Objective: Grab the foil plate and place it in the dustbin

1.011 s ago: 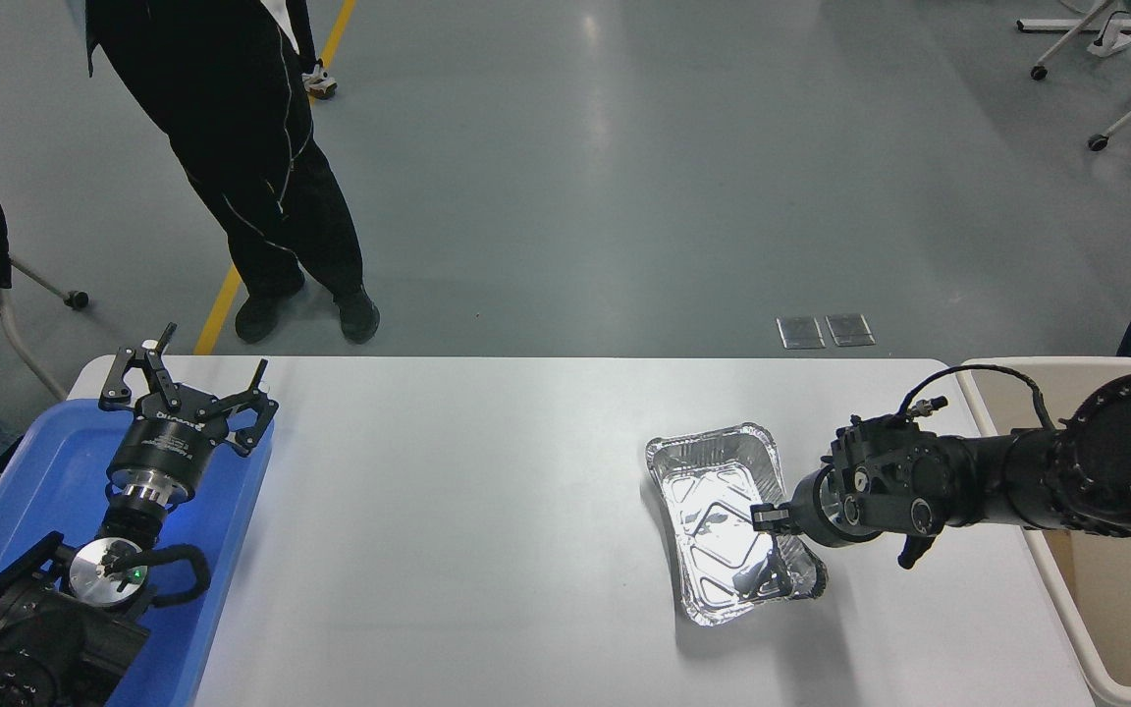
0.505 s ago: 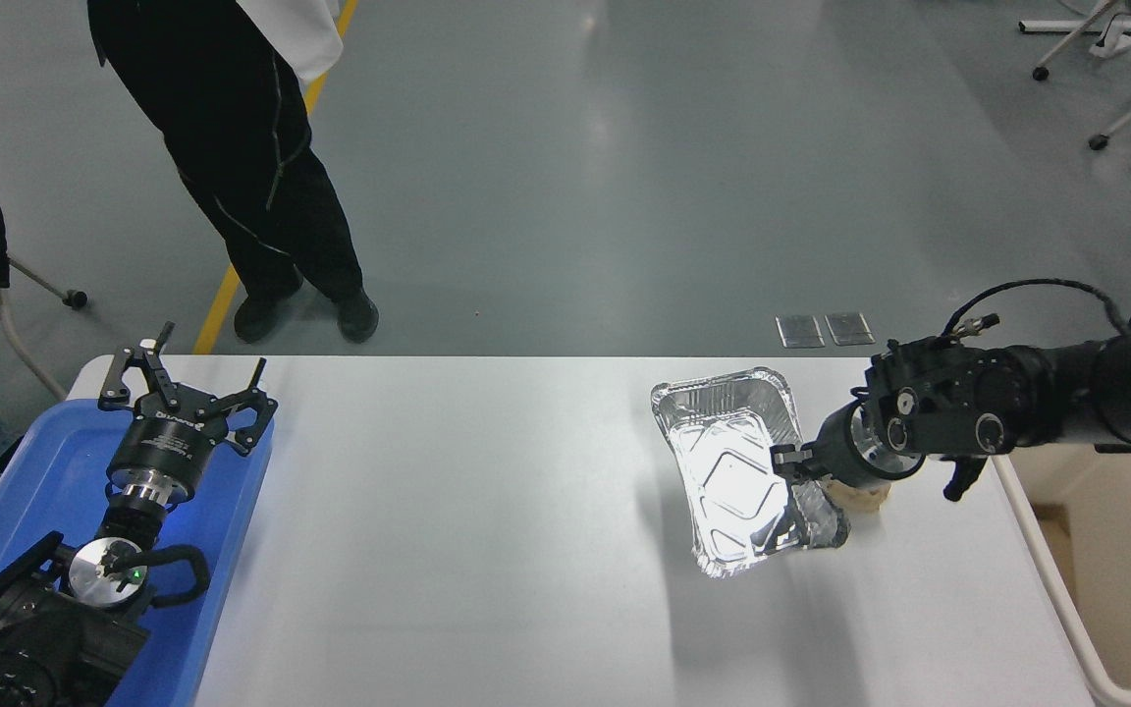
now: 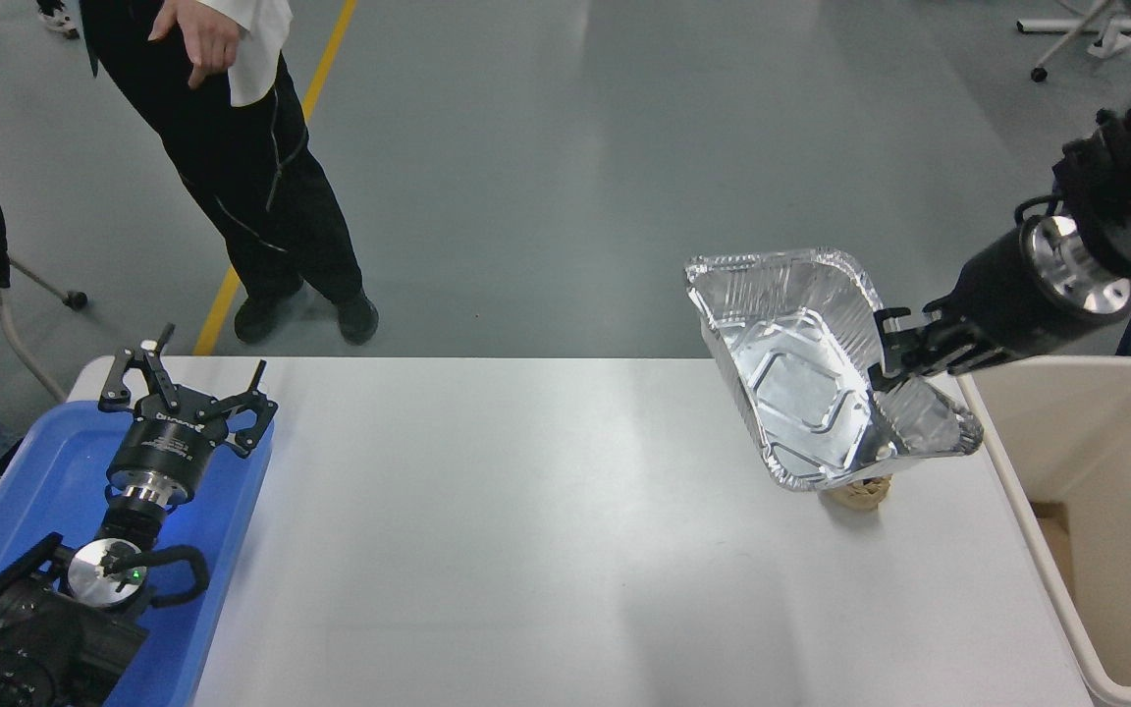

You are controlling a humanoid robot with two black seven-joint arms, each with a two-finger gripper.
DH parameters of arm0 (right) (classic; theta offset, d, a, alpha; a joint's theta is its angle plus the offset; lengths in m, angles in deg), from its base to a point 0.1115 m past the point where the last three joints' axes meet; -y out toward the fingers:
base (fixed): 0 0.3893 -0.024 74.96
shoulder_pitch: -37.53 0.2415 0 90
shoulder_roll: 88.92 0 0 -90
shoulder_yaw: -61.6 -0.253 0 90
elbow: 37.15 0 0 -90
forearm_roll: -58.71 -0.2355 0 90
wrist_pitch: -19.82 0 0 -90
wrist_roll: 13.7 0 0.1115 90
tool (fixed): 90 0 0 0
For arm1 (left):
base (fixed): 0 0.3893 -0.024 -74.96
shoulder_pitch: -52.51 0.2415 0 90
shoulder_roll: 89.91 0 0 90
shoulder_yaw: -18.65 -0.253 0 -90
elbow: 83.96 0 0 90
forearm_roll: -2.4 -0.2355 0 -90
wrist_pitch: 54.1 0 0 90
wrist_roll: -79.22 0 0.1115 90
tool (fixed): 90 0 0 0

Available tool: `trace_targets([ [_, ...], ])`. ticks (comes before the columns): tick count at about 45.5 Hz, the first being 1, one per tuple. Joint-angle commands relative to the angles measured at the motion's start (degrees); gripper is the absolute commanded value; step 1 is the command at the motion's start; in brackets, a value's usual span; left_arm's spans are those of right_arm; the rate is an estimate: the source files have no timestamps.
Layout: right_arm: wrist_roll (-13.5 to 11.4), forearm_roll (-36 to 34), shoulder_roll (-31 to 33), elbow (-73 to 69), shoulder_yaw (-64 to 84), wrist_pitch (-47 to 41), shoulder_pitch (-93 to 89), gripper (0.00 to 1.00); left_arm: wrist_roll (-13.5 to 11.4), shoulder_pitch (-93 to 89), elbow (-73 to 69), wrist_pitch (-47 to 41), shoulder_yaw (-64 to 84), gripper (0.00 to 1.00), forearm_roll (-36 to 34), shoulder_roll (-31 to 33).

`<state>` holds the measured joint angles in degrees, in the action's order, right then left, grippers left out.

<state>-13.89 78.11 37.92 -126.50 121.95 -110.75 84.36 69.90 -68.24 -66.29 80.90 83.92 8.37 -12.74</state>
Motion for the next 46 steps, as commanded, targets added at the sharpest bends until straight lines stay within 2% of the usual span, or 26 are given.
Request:
trace_targets([
  [1, 0.0, -2.3, 1.8, -1.6, 1.4, -4.4, 12.8, 0.0, 0.0, 0.0, 0.0, 0.0, 0.0, 0.99, 0.0, 0.0],
  [14, -0.1, -1.9, 1.7, -0.4, 3.3, -4.4, 12.1, 0.0, 0.0, 0.0, 0.0, 0.0, 0.0, 0.99, 0.0, 0.0],
  [21, -0.2, -1.5, 2.1, 3.5, 3.6, -4.4, 5.2, 0.0, 0.0, 0.0, 0.0, 0.0, 0.0, 0.99, 0.0, 0.0],
  [36, -0.2, -1.6, 2.1, 25.1, 1.7, -0.7, -19.7, 0.0, 0.0, 0.0, 0.0, 0.0, -0.1, 0.99, 0.0, 0.0],
  [46, -0.2, -2.2, 1.7, 43.0, -8.7, 1.7, -40.0, 0.0, 0.0, 0.0, 0.0, 0.0, 0.0, 0.99, 0.0, 0.0],
])
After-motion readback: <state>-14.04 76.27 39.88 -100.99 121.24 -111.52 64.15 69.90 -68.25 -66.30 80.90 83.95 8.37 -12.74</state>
